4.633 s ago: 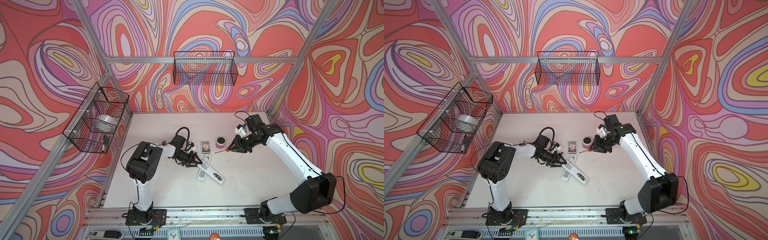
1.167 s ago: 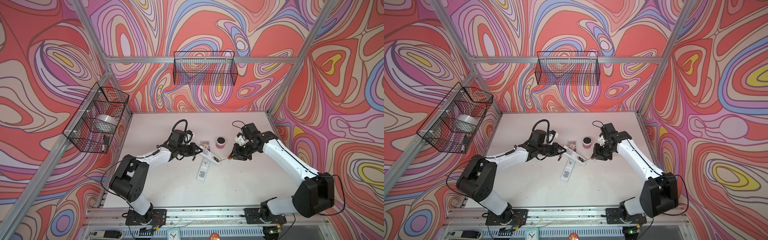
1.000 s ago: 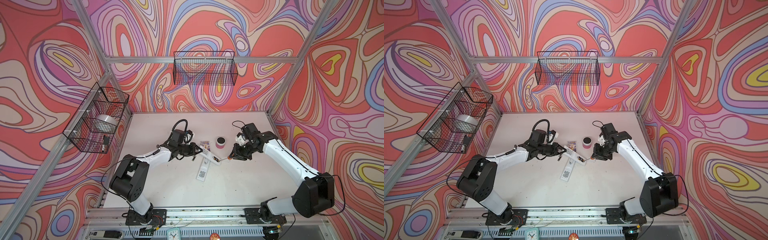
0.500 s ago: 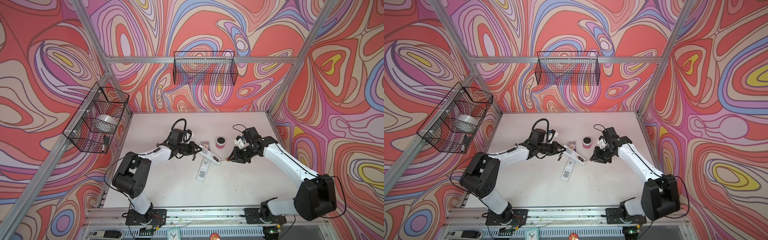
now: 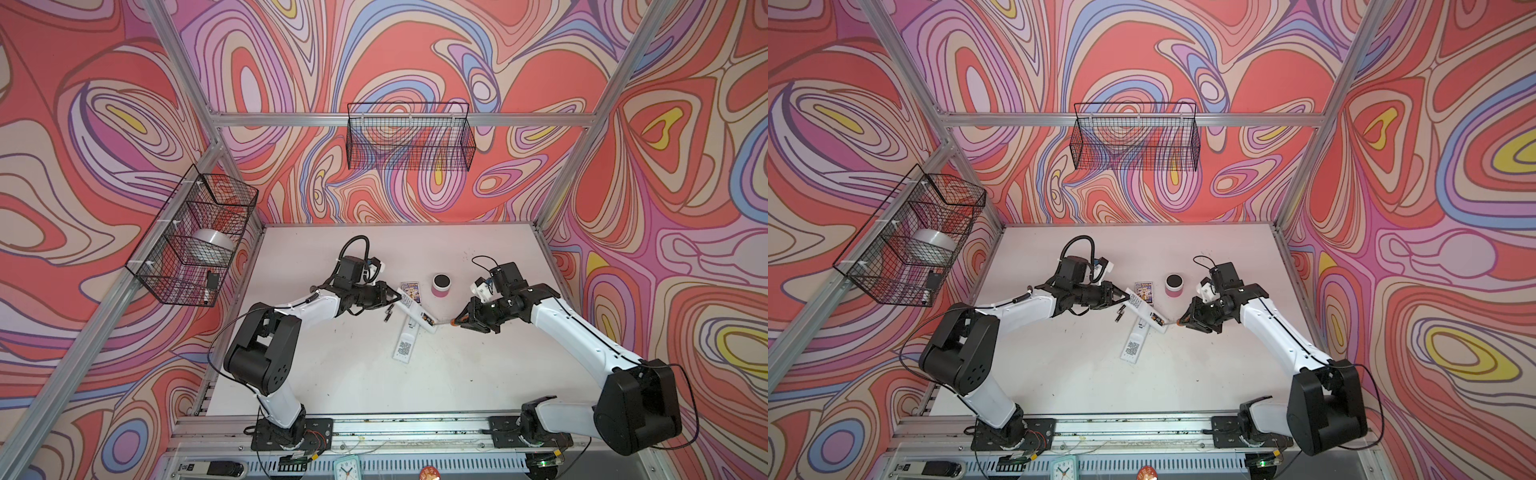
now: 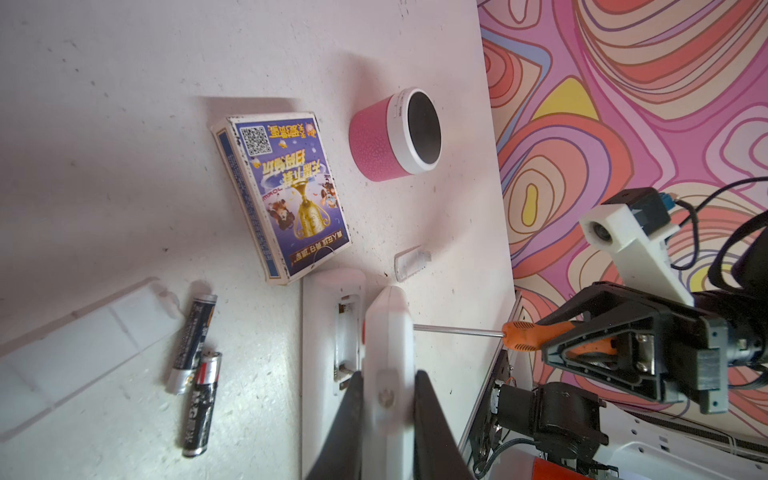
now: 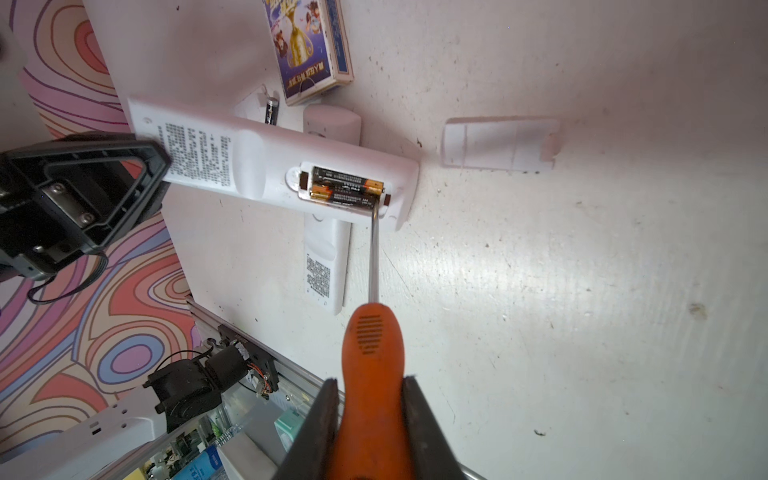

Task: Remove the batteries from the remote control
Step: 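Insert the screwdriver tip beside the AAA batteries with the right gripper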

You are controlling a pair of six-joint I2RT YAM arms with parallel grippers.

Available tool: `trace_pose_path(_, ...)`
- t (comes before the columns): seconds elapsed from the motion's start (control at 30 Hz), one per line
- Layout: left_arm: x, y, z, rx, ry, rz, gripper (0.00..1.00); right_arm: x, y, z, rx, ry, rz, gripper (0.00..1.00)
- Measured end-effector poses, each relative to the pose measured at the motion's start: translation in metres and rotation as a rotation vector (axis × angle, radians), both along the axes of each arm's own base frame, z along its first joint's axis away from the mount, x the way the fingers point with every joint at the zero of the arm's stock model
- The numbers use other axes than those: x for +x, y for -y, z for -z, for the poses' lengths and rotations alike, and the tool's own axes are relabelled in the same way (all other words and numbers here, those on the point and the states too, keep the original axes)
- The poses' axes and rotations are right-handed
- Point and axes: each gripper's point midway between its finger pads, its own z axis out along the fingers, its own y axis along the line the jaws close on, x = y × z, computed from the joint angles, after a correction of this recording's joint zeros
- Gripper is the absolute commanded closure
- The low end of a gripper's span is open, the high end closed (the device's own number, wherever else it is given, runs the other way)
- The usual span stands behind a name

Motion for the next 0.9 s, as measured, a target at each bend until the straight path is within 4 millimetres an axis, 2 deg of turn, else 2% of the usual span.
trace_pose_path(0.33,-0.001,-0.003,0.003,0.047,-0.006,0.011,1.0,-0.006,0.002,-0.002,0.024,-0.041,0.011,0.93)
trace_pose_path(0.5,-0.001,-0.004,0.003,0.067,0.002,0.018,1.0,-0.006,0.005,-0.015,0.018,-0.046,0.007,0.93)
trace_pose_path(0.67,-0.004,-0.001,0.003,0.072,0.002,0.035,1.0,0.011,-0.003,-0.05,0.061,0.073,-0.054,0.93)
trace_pose_path(0.9,-0.003,0.001,0.004,0.076,-0.001,0.042,1.0,0.006,-0.002,-0.048,0.057,0.066,-0.073,0.93)
